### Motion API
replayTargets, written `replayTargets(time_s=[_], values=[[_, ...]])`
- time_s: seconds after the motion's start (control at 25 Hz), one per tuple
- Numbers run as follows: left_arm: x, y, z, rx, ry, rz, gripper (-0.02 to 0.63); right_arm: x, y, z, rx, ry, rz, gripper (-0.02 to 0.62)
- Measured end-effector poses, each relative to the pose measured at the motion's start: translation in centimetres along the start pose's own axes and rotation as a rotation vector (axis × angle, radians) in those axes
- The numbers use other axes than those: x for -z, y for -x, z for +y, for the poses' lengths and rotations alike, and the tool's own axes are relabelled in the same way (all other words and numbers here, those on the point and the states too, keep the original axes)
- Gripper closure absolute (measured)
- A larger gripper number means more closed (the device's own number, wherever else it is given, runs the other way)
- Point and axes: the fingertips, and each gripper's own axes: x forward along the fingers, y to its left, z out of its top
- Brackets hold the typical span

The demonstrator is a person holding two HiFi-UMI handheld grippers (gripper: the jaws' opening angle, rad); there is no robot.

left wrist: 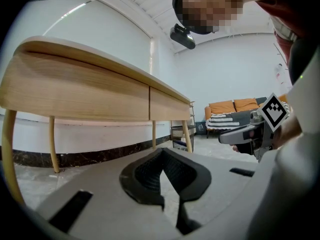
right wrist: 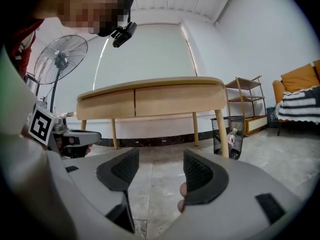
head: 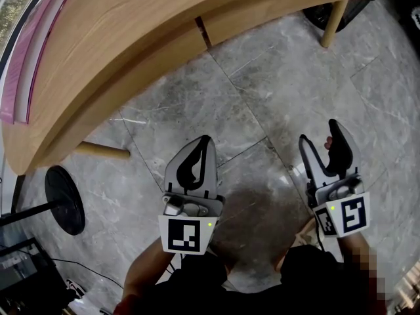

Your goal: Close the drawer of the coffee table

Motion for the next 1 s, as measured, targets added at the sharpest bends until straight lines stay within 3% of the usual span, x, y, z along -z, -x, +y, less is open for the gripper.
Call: replayTargets(time_s=[0.44, 0.64, 0.8, 1.0], values=[[-0.3, -0.1, -0.1, 0.008, 0.0, -0.008, 0.599, -0.4, 0.2, -0.5, 0.048, 0.028, -0.01, 0.597], [0.1, -0.3, -0.2, 0.023, -0.008, -0.006, 0.6, -0.1, 0.0, -0.5, 0.04, 0.049, -0.007, 0.598], [0.2, -0.4, -0.4, 0.102, -0.034, -0.06, 0.6, -1.0, -0.2, -0.6, 0.045, 0.124, -0.013, 0.598], [-2.8, 0.5, -0.2, 0.116, -0.092, 0.004, 0.6, -4.8, 1.3, 0.0, 0.029, 0.1, 0.047, 0.598]])
